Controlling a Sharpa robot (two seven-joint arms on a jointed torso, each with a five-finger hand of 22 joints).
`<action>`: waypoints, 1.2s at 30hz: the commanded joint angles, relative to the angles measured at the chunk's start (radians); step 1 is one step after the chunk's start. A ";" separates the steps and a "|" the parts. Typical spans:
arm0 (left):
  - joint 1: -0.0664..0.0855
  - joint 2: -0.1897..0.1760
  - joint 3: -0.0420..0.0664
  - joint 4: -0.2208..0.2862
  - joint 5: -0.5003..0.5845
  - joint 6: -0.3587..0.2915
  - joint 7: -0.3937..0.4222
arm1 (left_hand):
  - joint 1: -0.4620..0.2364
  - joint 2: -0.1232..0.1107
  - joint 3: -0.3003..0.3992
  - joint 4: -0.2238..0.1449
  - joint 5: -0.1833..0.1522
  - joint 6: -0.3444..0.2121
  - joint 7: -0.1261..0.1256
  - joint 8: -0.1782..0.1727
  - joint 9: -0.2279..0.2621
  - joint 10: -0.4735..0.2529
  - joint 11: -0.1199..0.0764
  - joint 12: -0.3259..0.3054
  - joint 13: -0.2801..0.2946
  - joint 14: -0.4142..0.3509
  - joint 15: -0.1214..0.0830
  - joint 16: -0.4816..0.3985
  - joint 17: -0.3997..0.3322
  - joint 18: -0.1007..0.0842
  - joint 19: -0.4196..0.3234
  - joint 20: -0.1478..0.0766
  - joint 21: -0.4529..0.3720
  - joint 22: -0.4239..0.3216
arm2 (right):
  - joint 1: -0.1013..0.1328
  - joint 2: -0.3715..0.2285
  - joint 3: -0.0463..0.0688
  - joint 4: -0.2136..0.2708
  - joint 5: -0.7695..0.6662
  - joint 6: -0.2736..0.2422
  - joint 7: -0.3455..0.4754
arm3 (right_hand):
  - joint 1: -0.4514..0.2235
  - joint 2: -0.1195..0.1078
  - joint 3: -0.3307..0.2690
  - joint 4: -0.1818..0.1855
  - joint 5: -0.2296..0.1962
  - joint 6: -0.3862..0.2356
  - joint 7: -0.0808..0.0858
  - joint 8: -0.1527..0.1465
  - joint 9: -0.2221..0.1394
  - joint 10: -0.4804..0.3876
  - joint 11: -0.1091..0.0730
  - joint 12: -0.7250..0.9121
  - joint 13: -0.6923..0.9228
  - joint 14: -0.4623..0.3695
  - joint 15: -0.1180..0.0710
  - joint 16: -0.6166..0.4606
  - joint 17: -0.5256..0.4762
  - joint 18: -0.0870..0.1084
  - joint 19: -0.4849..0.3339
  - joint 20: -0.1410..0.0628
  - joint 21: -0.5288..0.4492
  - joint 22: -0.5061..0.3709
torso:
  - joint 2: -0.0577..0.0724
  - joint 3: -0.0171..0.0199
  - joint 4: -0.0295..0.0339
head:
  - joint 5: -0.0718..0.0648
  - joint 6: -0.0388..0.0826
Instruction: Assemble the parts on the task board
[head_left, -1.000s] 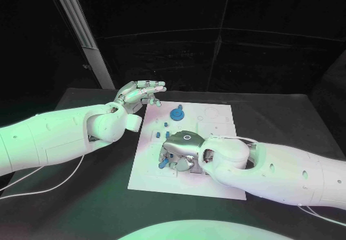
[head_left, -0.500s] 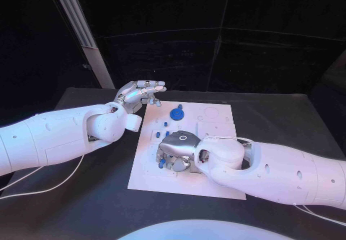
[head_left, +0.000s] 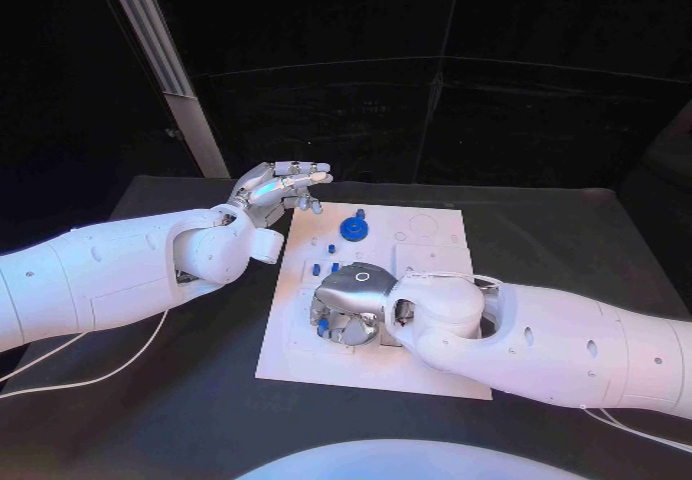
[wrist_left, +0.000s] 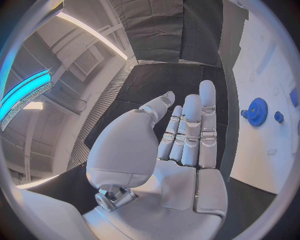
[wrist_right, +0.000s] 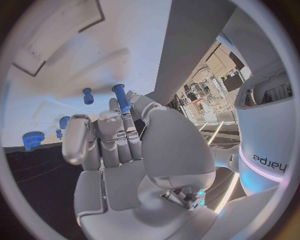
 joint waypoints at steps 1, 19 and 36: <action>0.001 0.000 0.001 0.000 -0.004 0.014 -0.001 | -0.004 0.008 -0.008 0.000 0.003 -0.009 0.002 0.005 0.001 -0.005 0.000 0.007 0.001 -0.006 0.003 0.005 -0.001 0.014 0.007 0.001 -0.006 -0.002 | 0.001 0.002 0.000 0.000 0.015 0.008 0.010 | -0.008 -0.008 -0.024 0.005 0.001 -0.038 0.005 -0.002 -0.001 -0.062 0.011 0.000 0.000 -0.018 0.006 -0.045 -0.058 0.005 -0.029 0.007 -0.033 -0.043 | 0.000 0.0006 -0.0005 | -0.001 0.000; 0.001 -0.001 0.001 -0.004 -0.004 0.021 -0.005 | -0.005 0.009 -0.010 0.001 0.003 -0.009 0.002 0.006 0.001 -0.006 0.000 0.008 0.001 -0.006 0.003 0.005 -0.002 0.014 0.007 0.001 -0.007 -0.002 | 0.001 -0.061 0.000 0.041 0.104 -0.269 0.048 | 0.016 0.005 -0.248 0.049 -0.002 -0.146 0.020 0.000 0.002 -0.197 0.026 0.037 0.005 -0.026 0.017 -0.153 -0.188 0.023 -0.065 0.019 -0.115 -0.139 | 0.000 0.0018 -0.0016 | -0.003 0.008; 0.001 -0.016 -0.004 0.004 -0.004 0.021 -0.004 | -0.004 0.010 -0.011 0.001 0.003 -0.008 0.001 0.007 0.001 -0.005 -0.001 0.010 0.002 -0.007 0.003 0.005 -0.002 0.014 0.007 0.001 -0.007 -0.003 | 0.036 -0.489 0.000 0.226 0.650 -0.180 -0.025 | -0.019 0.036 -0.357 0.127 0.149 0.005 -0.049 0.104 0.038 0.207 -0.074 0.459 0.282 0.065 -0.059 0.162 0.223 -0.033 0.093 -0.051 0.074 0.111 | -0.014 -0.0018 -0.0298 | -0.051 0.015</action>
